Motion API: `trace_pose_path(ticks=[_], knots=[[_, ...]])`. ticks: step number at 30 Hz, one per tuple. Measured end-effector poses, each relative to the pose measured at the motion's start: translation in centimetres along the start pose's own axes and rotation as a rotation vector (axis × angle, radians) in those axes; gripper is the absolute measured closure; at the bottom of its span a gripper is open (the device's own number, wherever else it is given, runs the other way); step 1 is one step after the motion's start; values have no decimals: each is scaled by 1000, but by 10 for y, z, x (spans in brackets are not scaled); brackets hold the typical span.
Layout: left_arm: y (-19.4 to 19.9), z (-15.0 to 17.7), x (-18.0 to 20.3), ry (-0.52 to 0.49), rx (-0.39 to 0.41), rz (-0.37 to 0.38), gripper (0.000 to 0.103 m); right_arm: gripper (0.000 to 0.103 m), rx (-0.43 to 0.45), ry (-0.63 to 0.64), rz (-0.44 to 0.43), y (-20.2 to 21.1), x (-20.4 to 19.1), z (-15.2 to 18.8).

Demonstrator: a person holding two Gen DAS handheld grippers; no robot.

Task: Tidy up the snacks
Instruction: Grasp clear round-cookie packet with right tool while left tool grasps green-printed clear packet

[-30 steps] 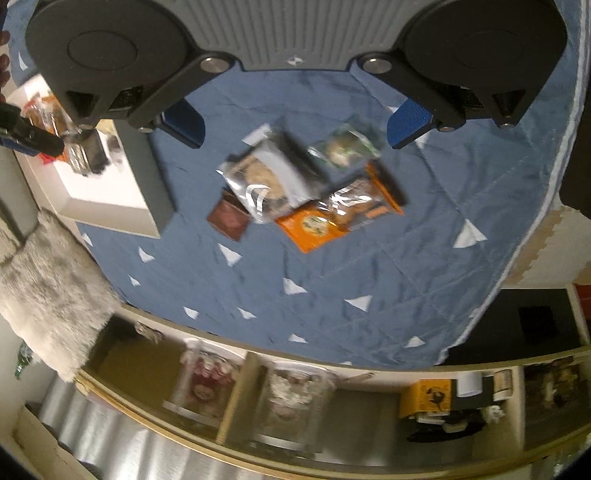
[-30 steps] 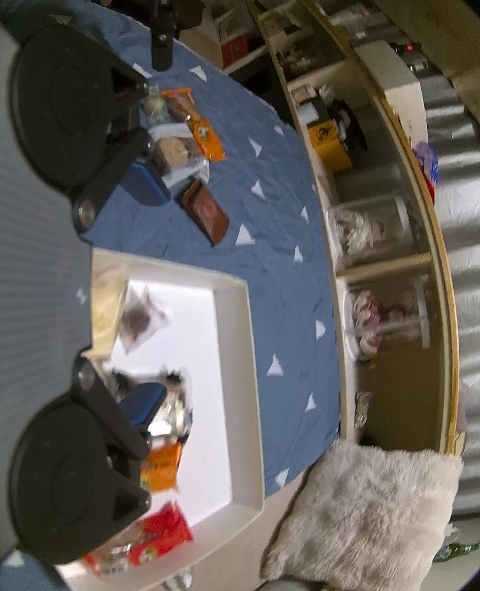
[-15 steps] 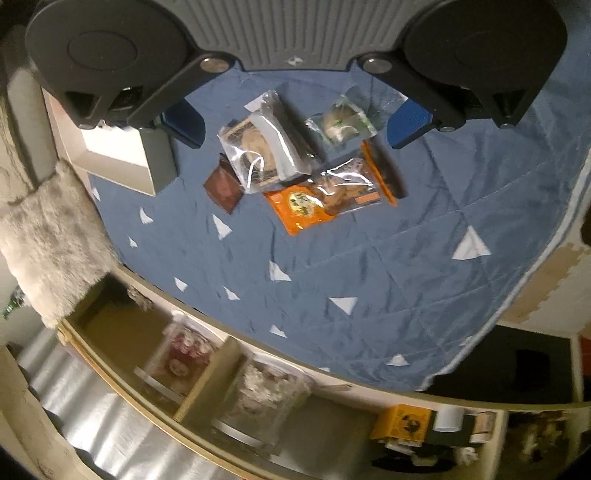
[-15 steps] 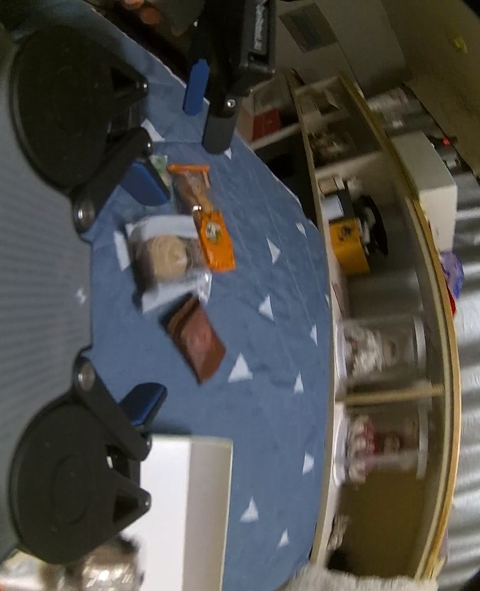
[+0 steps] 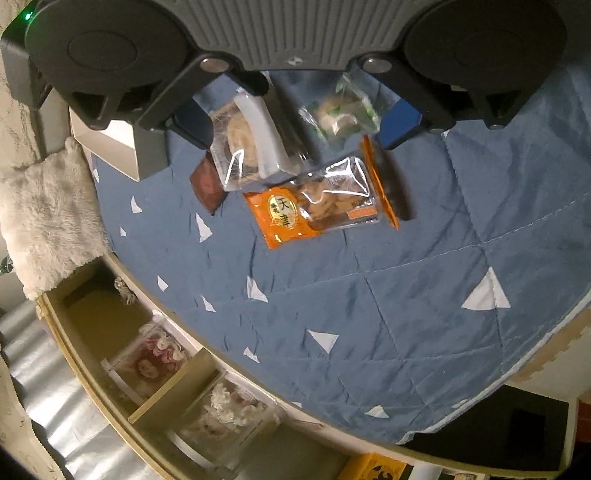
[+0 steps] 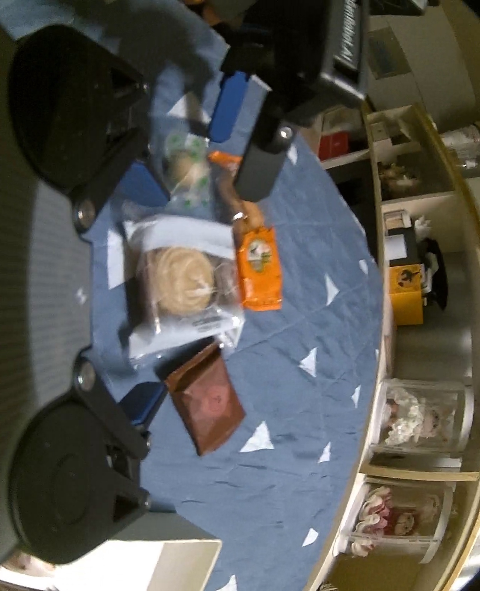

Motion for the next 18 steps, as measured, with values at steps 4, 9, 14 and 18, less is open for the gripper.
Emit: trace_pose_path(ticks=[4,9,14,18], knots=[[-10,-2,-3,-3,-2,8,8,18,12,-30,-43,0,2,2],[-13,8,1,-29,-80,24,8,33,-13,-17,-51,5,-1,3],[-5,18,11,-63,-116,26,8,35,-46,-19,-26,17,1,7],[-5,22,12,-76,-107,-10,18,35,-85,-38,7,31,6,16]])
Point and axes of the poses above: each gripper's, at about its wrist camera, not at the fingertips, and y roughly against the way its jaws point, x to its right, z to its underside, the point moved 6 cm from there along -y, roughly the way its jaws point, and after that the axes turned 2 degrees about -z, right-handed, at the moved point
